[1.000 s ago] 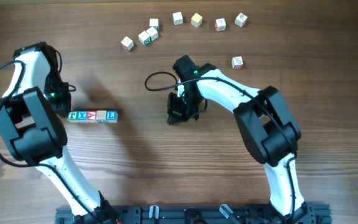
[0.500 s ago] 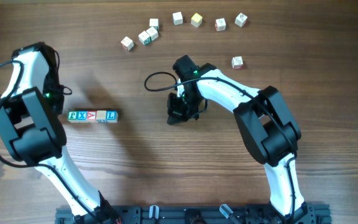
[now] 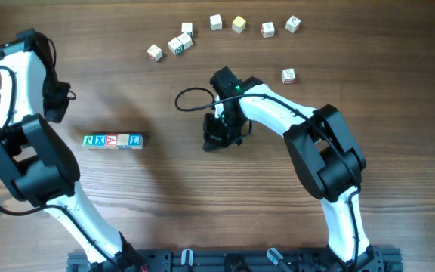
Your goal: Form a horizontal line
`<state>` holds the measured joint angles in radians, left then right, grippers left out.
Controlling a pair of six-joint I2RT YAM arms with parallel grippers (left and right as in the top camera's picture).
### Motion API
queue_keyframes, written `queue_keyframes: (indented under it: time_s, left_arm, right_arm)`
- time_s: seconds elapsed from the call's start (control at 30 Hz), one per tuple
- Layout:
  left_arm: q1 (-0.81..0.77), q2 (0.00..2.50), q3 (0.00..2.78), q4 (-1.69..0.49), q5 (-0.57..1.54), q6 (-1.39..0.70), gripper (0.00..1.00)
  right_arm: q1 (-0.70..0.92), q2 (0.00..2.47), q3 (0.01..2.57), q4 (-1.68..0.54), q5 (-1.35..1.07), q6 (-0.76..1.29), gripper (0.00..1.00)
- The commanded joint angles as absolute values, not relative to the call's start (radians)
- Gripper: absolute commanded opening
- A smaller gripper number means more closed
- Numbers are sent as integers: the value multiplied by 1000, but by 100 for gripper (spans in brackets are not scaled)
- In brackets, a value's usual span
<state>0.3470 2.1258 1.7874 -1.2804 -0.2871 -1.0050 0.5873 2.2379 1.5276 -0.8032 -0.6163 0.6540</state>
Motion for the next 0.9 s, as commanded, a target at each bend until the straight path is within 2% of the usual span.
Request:
queue_keyframes:
  time_s: [0.0,0.2,0.27,0.33,0.4,0.43,0.47,0.5,0.73,0.87]
  left_arm:
    - [331,2100,1803,-1275,-152,-919,4]
    - [329,2093,1803,-1281,-82,-810,4]
    - [326,2082,1803,-1294,-74,-785,4]
    - [322,2057,1803,-1310,-70,-785,4]
    - [318,2024,1803,-1310,-56,-749,4]
    - [314,2003,1803,-1307,-37,-711,4]
    - [308,1980,1803,-1306,-15,-667,4]
    - [302,1953,1803,-1306,1,-630,4]
    - [245,1706,1803,-1318,20,-548,4]
    - [218,1554,1803,-1314,127,-454,4]
  right_arm:
    - [576,2315,1484,-791,-313,620,8]
    - [576,2315,1484,-791,-310,601,9]
    - [576,2315,1484,-791,-311,602,13]
    - [576,2315,1484,-790,-311,602,23]
    - [576,2315,1484,-791,-311,602,36]
    - [576,2315,1484,-791,-311,602,58]
    - [576,2315,1484,-791,-311,601,92]
    - [576,2315,1485,-791,-311,600,100]
    - [576,2312,1491,-798,-421,576,99]
    - [575,2267,1524,-854,-362,572,100]
